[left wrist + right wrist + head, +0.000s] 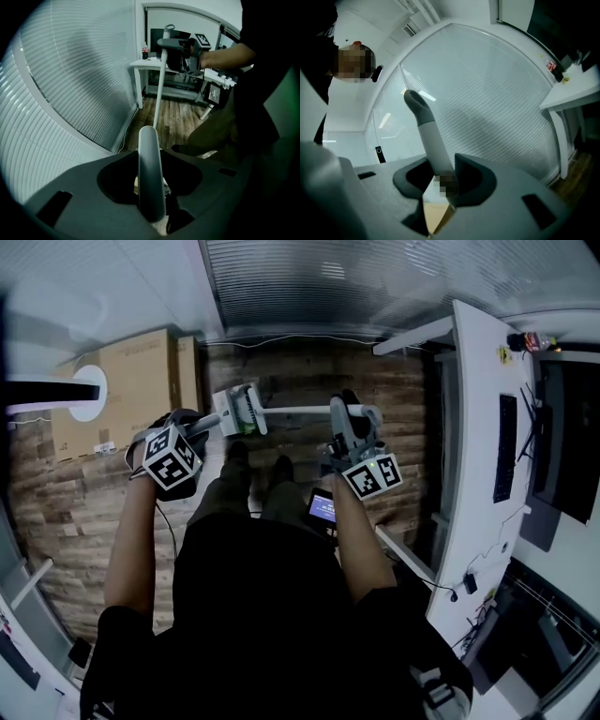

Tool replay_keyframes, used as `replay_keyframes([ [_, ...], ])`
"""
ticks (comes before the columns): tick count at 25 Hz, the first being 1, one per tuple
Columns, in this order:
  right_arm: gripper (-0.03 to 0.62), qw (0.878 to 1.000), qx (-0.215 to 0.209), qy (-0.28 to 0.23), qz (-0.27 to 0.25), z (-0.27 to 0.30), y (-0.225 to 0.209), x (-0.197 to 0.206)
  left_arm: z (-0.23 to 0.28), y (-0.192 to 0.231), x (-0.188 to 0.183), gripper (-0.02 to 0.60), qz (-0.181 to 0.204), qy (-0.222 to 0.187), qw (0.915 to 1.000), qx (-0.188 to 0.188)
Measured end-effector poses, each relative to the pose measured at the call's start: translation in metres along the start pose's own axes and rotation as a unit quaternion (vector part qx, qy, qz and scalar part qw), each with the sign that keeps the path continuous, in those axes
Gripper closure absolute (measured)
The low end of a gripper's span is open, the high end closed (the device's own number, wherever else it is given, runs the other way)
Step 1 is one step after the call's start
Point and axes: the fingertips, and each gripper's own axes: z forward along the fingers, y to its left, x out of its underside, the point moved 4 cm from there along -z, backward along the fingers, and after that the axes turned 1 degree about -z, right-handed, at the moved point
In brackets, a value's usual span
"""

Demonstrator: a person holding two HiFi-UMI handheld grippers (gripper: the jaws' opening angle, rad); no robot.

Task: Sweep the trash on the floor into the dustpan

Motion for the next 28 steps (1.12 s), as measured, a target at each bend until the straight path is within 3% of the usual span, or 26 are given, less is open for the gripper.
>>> replay_keyframes([
  [4,0.471,0.999,-0.02,0.004,-0.035,-0.011,0.005,-0.034,-0.013,0.005,0.001,0.445,-0.004,0.003,0.9995,-0.032],
  [7,0.474,0.997,-0.037,0.008,-0.062,-0.019,0.007,-0.058,-0.042,0.009,-0.013,0.445,-0.016,-0.02,0.9977,-0.062],
  [10,0.475,0.995,-0.052,0.015,-0.083,-0.026,0.01,-0.081,-0.078,0.01,-0.035,0.455,-0.042,-0.082,0.9916,-0.091],
  [13,0.477,0.991,-0.069,0.027,-0.11,-0.036,0.015,-0.105,-0.117,0.01,-0.065,0.478,-0.093,-0.185,0.9719,-0.112],
  [14,0.482,0.989,-0.074,0.029,-0.121,-0.04,0.017,-0.113,-0.129,0.01,-0.075,0.488,-0.115,-0.227,0.9596,-0.119],
  [16,0.482,0.987,-0.081,0.023,-0.139,-0.05,0.019,-0.131,-0.154,0.01,-0.093,0.535,-0.161,-0.317,0.9244,-0.139],
  [19,0.484,0.983,-0.088,0.013,-0.158,-0.065,0.018,-0.156,-0.185,0.005,-0.112,0.574,-0.217,-0.435,0.8586,-0.164],
  [21,0.488,0.98,-0.097,0.014,-0.173,-0.076,0.02,-0.169,-0.202,-0.004,-0.121,0.586,-0.245,-0.495,0.8146,-0.176],
  [23,0.492,0.977,-0.101,0.015,-0.188,-0.086,0.021,-0.179,-0.216,-0.014,-0.128,0.588,-0.257,-0.541,0.7768,-0.193],
  [25,0.496,0.975,-0.099,0.016,-0.199,-0.095,0.02,-0.186,-0.225,-0.027,-0.133,0.588,-0.257,-0.564,0.7538,-0.218],
  [28,0.497,0.976,-0.087,0.015,-0.201,-0.11,0.013,-0.192,-0.232,-0.048,-0.139,0.588,-0.257,-0.579,0.7332,-0.247],
])
